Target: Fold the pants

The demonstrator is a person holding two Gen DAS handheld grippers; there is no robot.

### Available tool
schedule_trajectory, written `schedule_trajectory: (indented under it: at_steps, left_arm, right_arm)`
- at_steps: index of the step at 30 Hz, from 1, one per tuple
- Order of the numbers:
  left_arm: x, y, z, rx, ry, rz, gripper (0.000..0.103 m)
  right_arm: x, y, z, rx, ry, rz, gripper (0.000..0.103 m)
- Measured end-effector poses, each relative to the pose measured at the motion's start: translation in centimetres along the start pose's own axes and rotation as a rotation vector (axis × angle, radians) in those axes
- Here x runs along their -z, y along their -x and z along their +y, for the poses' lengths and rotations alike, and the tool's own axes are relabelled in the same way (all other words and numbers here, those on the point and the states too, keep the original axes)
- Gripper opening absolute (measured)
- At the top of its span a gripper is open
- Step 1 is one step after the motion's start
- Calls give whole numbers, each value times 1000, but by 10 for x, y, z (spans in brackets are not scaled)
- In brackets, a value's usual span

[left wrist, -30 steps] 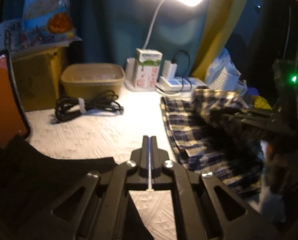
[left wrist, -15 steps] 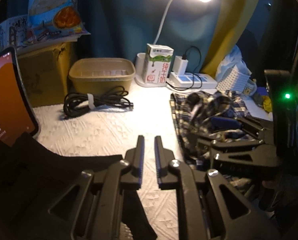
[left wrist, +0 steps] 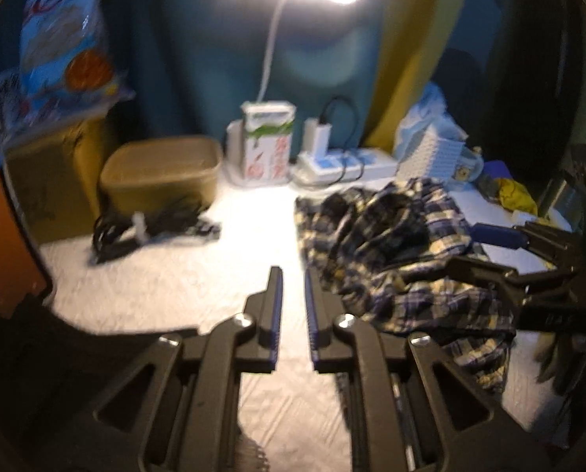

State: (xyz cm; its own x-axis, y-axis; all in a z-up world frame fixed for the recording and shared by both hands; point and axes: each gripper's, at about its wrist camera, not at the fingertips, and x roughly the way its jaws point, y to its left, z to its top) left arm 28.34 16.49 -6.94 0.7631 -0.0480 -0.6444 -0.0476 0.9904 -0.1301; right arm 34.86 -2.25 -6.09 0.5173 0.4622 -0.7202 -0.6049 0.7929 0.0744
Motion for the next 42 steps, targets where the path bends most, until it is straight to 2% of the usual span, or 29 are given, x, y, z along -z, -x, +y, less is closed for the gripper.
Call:
schedule_trajectory:
  at_steps: [3,6,12,17,20,23,27,31,34,37,40,42]
  left_arm:
    - [-1,-20,-3,42,51,75,11]
    - [-8,-34,-10,54,49,87,11]
    - [-38,-53,-54,153,-112,61,11]
    - [-53,-94,-88,166,-253,106,12]
    - [-58,-108,-93,129,-276,95,12]
    - [-64,-110,-93,147,-246,97,12]
    - [-63,-104,-100,165,-276,91,12]
    - [-56,-131,-98,130,-289,165,12]
    - [-52,-149,-91,71,-279,207,13]
    - [-50,-161,-88,104,-245,288,13]
    - [-48,-160,-87,153,-265,280,12]
    - [-47,-159,-82,179,-243,281,9]
  right_arm:
    - [9,3,-31,28,-44,1,74]
    - [16,4,-59,58,-67,-2,74]
    - [18,4,-107,96,-126,-17,74]
    - [18,2,-130,97,-147,-28,74]
    - [21,0,-135,91,-145,-24,74]
    - [25,-7,-141,81,-147,-8,74]
    - [29,-15,-148,62,-159,2,74]
    - [30,-23,-147,41,-159,11,74]
    - [31,-24,-144,28,-142,13,74]
    - [30,-24,-145,23,-134,10,74]
    - [29,-24,-147,22,-141,10,74]
    - [27,-25,-148,23,-142,11,74]
